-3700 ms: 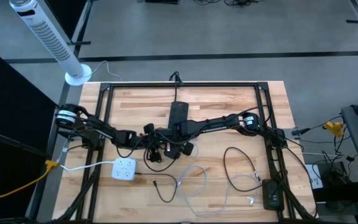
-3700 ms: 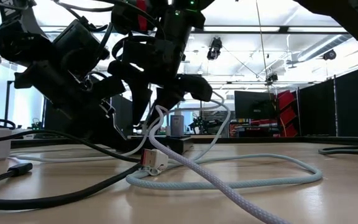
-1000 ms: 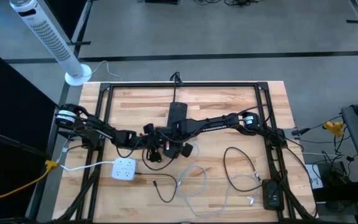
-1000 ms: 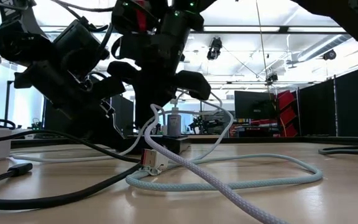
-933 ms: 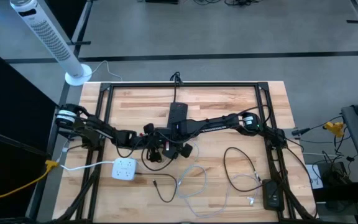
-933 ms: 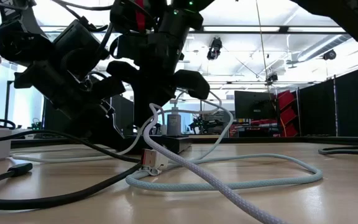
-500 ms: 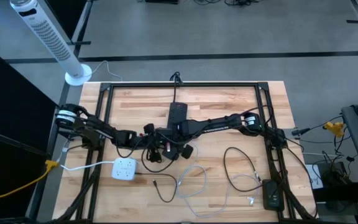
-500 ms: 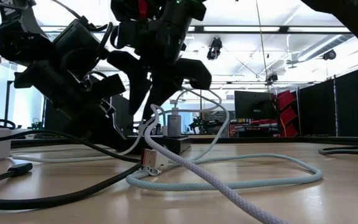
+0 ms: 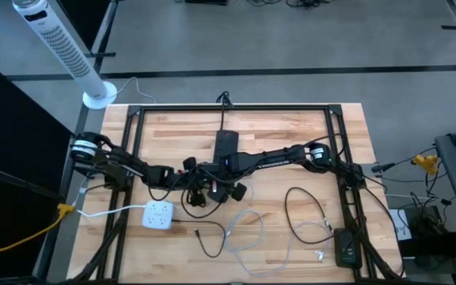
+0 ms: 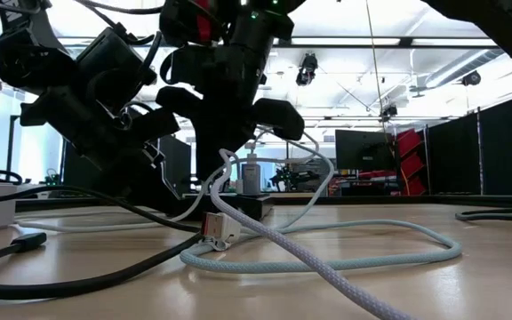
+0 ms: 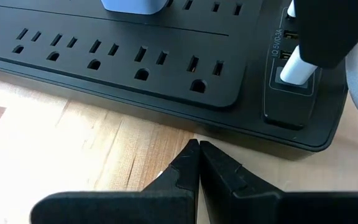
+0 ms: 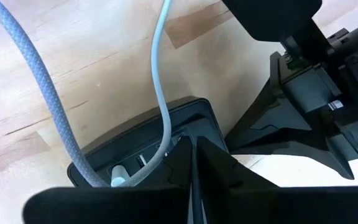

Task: Insert USB
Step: Insert the light blue charger cable into the center black outlet extension

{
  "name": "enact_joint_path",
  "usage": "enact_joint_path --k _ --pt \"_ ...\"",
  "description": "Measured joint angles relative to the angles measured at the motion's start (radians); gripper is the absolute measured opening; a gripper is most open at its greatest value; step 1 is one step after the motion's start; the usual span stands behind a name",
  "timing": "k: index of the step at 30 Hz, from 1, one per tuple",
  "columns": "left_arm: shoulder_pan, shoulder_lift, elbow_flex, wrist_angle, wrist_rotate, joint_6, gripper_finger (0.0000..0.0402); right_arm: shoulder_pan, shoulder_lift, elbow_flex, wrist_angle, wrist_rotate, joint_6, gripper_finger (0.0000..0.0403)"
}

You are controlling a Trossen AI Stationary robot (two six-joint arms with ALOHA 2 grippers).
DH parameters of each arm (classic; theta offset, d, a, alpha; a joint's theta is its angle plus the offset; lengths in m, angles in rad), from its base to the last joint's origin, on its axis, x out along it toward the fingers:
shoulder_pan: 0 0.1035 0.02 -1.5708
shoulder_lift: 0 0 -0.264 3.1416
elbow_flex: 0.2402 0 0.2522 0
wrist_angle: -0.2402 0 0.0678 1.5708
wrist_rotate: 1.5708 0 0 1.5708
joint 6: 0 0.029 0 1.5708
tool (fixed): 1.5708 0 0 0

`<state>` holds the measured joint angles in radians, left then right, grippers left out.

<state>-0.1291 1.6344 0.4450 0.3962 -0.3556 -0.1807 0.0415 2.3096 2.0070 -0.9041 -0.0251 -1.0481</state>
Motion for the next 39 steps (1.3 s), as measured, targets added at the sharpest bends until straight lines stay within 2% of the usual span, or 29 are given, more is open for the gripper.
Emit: enact_joint_path --k 12,19,25,32,35,39 --pt "0.000 0.000 0.000 0.000 0.000 -0.003 0.0000 -0.005 -0.004 -0.069 0.034 -0.002 0.020 0.0001" --pt "0.000 0.000 0.000 -0.002 -0.001 -0.004 0.0000 -0.005 -0.001 -0.025 0.070 -0.002 0.080 0.0005" --pt "0.000 0.000 0.000 -0.003 -0.001 -0.003 0.0000 0.002 -0.013 0.012 0.077 -0.001 0.089 0.0069" --pt "0.000 0.000 0.000 -0.005 0.000 -0.004 0.0000 0.030 -0.123 0.031 0.025 0.000 0.092 0.0160" --pt "0.000 0.000 0.000 -0.007 0.000 -0.004 0.0000 0.044 -0.192 0.030 0.000 0.001 0.142 0.0177" --pt "0.000 0.000 0.000 -0.008 0.000 -0.005 0.0000 0.054 -0.298 0.031 -0.044 -0.001 0.255 0.0175"
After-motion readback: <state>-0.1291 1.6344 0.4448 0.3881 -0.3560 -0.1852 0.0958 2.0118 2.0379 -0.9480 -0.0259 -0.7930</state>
